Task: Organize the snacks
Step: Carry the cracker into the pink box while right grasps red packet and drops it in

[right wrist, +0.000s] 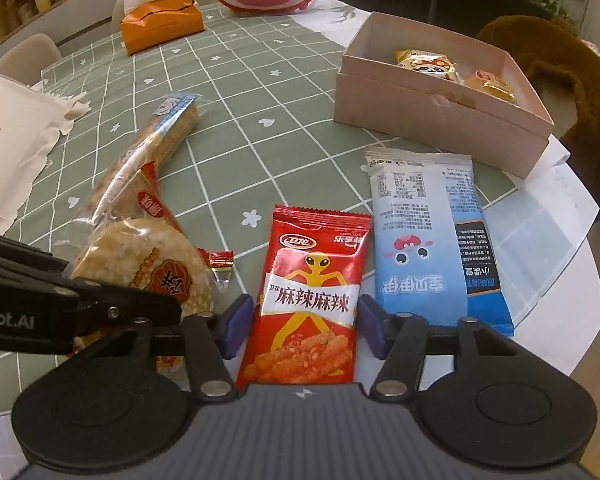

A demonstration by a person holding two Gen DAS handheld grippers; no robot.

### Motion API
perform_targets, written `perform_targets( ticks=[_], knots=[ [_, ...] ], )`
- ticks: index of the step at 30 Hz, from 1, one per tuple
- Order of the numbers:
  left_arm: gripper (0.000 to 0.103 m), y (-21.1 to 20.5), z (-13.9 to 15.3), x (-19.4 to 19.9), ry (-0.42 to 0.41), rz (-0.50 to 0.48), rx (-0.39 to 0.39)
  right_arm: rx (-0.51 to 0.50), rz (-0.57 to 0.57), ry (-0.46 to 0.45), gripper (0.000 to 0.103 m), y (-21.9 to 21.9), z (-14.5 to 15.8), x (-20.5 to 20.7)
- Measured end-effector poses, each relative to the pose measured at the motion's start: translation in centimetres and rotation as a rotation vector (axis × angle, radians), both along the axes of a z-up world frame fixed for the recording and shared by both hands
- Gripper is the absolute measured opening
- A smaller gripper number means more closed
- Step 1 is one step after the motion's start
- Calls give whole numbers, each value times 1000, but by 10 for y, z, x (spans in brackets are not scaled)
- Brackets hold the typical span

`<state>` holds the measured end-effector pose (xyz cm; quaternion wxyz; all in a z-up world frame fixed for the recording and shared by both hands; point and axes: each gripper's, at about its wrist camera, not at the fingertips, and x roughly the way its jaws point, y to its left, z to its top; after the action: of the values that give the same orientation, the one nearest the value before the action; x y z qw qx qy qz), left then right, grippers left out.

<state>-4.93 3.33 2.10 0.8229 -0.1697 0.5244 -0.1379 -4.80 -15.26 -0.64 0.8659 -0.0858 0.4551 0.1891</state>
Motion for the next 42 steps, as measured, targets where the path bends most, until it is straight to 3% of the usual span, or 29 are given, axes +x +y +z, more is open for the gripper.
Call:
perform_targets(
  ticks=[6, 10, 13, 16, 18, 20, 22, 27, 34, 37, 42],
  knots=[
    [23, -1, 3, -1, -24, 4, -7, 58, -37, 26, 46, -16, 13, -11],
    [23, -1, 24, 7, -88, 8, -74, 119, -74, -11, 46, -36, 45, -7],
    [23, -3, 72, 33, -190, -15, -172, 160, -68, -118, 46, -53, 101, 6],
    [23, -12, 142, 69, -354, -63, -170, 166, -80, -288, 46, -72, 173, 32],
    [23, -20, 177, 99, -416, -79, -175, 162, -94, -363, 46, -84, 214, 61],
    [24, -31, 197, 133, -443, -87, -176, 163, -102, -394, 46, -93, 237, 92],
    [24, -41, 198, 166, -428, -90, -187, 145, -115, -410, 46, -99, 247, 124],
    [23, -56, 157, 226, -304, -62, -207, 159, -170, -307, 46, -111, 220, 185],
    [23, -63, 74, 269, -121, -20, -184, 216, -173, -171, 46, -111, 159, 236],
    [27, -58, 35, 284, -32, 5, -162, 254, -173, -78, 51, -107, 130, 258],
    [30, -28, 55, 271, -153, 68, -198, 309, -250, 2, 57, -120, 102, 266]
  ],
)
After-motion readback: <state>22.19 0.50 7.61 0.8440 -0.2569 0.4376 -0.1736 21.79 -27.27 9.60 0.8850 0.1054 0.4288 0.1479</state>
